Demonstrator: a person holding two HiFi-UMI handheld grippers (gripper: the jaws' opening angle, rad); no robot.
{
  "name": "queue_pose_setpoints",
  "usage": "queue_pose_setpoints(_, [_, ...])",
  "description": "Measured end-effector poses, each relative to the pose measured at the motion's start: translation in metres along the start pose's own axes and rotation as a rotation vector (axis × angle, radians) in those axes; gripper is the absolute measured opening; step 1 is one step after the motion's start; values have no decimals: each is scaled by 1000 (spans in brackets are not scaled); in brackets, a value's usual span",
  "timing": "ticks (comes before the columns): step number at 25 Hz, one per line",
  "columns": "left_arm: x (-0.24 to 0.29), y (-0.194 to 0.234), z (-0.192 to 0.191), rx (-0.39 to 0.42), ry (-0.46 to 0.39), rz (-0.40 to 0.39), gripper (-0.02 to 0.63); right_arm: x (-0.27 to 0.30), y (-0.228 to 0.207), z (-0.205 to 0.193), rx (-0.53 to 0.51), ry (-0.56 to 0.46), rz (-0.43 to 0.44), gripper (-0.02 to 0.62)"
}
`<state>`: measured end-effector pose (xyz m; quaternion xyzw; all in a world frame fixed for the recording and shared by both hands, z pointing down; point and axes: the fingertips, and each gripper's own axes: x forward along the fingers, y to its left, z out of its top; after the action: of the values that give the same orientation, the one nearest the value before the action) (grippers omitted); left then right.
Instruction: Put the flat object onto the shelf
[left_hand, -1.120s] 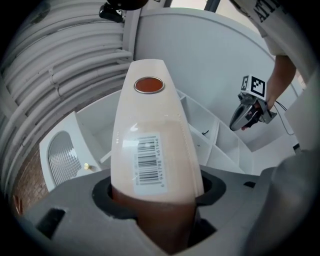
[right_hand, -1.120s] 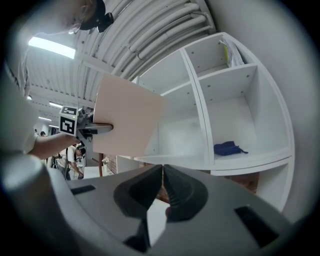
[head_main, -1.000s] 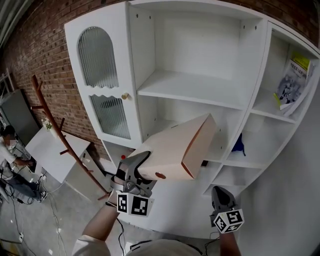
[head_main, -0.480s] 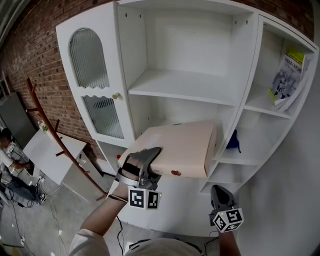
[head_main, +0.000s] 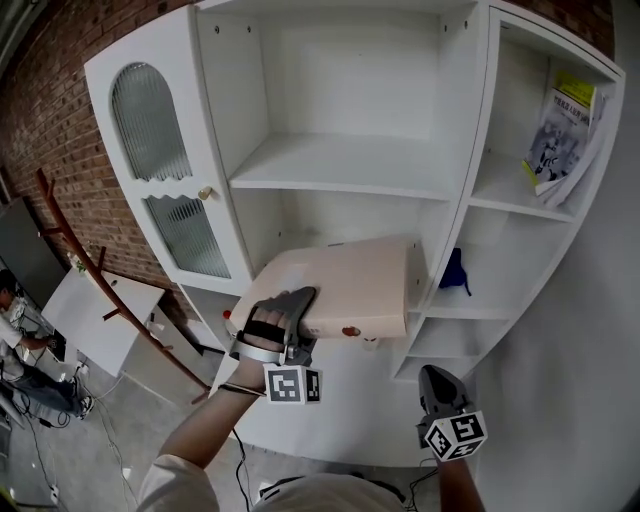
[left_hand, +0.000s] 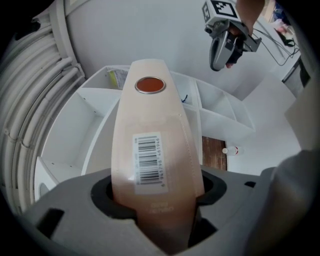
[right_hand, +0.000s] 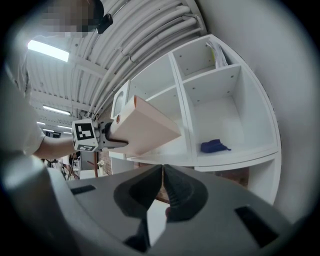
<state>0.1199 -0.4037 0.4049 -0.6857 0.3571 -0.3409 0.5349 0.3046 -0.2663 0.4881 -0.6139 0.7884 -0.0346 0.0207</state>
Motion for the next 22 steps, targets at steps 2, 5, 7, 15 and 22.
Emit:
queue_pose_setpoints(2, [7,-5,-1,37,22,-11,307,0,-1,-2,3,6,0,31])
queue_pose_setpoints(5, [18,-14,-1,75,40,-23,307,0,-5,-5,10,12,-1,31])
queue_pose_setpoints(7, [26,-18,-3,97,55,-25,307,1,-8,-6,16,12,-3,31])
queue_pose_setpoints(15, [49,-34,0,179,75,-34,308,4,-22,-10,33,15,-10,31])
queue_pose_setpoints(22, [71,-49,-8,202,148,-89,316,7,-33,-15,50,24,-11,31])
